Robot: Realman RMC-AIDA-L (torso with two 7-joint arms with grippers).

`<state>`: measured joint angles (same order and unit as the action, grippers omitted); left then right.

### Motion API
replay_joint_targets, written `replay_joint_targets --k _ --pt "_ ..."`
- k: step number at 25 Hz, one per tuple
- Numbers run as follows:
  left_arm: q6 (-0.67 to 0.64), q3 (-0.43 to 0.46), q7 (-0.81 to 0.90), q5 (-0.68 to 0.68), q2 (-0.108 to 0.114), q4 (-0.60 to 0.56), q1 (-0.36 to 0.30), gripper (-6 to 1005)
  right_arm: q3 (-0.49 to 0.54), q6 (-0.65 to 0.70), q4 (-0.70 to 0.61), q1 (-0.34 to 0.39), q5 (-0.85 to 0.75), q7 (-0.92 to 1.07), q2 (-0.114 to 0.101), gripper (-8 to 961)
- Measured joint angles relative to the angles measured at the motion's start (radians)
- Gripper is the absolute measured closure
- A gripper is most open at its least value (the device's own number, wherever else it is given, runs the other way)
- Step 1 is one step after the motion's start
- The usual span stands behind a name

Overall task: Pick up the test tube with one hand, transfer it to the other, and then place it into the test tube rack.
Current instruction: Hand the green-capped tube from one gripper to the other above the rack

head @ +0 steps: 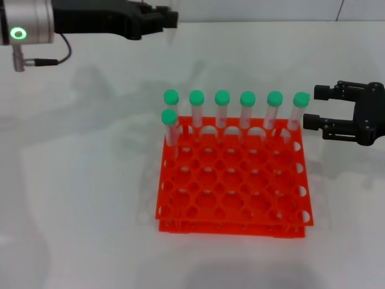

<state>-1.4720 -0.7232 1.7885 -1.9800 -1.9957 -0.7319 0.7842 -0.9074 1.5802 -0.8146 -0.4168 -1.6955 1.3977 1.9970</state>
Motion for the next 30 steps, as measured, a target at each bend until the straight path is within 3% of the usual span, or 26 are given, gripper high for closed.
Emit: replay_joint_targets --k 12,30 --pt "-0.082 -0.113 -0.094 0.037 -0.036 0.014 0.002 821 0.001 0.005 -0.001 -0.005 0.001 0.002 -0.01 258" --pt "-0.102 -0.175 -0.135 0.029 -0.055 0.063 0.013 821 0.051 0.063 -0.002 0.001 -0.001 0.004 -0.014 259"
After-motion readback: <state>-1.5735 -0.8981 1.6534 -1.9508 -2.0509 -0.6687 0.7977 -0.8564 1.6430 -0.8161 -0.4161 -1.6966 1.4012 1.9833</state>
